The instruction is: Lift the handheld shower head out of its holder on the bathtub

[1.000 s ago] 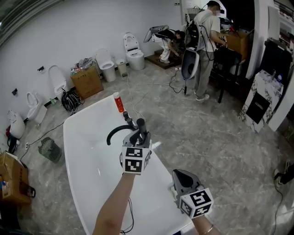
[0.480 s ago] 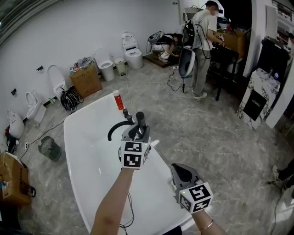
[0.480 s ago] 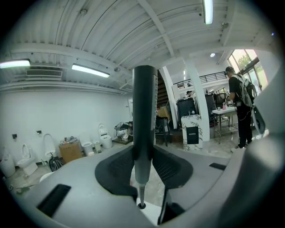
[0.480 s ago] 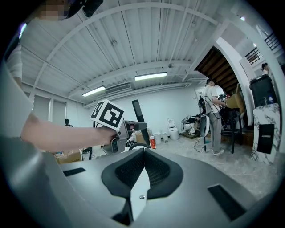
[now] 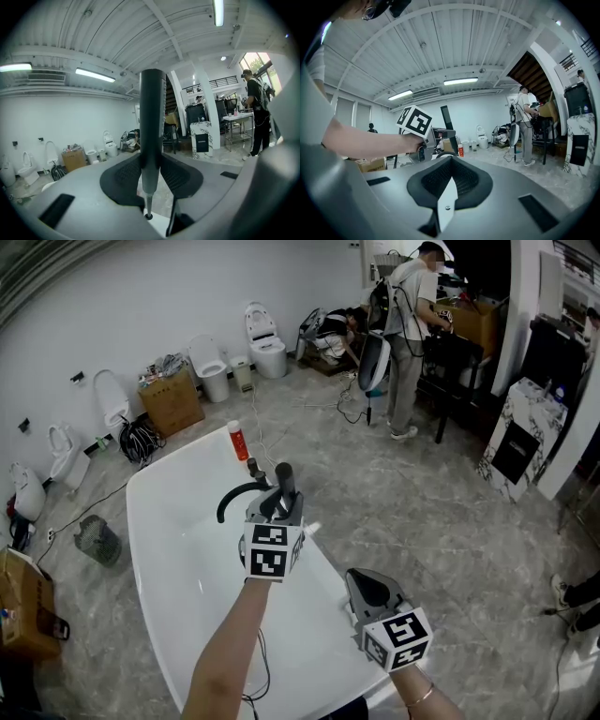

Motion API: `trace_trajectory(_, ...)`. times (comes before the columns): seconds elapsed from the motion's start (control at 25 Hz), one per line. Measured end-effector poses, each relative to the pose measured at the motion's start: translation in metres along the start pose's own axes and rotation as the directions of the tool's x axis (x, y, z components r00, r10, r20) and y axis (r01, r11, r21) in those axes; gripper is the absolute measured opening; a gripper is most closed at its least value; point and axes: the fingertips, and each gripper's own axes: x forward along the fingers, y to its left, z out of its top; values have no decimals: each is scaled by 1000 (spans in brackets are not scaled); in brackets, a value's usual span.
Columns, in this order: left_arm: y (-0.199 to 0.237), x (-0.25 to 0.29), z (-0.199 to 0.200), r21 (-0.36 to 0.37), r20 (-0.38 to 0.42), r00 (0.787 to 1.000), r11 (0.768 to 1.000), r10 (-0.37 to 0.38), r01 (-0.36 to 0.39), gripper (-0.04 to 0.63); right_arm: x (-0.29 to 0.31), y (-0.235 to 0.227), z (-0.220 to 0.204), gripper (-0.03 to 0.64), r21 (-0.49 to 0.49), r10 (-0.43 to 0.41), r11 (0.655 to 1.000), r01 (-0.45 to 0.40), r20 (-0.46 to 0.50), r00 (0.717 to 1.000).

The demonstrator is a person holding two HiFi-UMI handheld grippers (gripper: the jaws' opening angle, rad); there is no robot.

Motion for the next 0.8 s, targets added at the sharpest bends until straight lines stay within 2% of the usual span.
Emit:
trace_trajectory(0.52, 3, -6, 5, 6, -3, 1000, 1000, 12, -12, 141, -7, -1, 5, 5, -5, -5, 1000, 5, -4, 1000)
trace_trajectory(0.8, 2, -5, -5, 5, -3, 1000, 1000, 22, -22, 141, -8, -3, -6, 5, -11, -1, 1000, 1, -1, 1000)
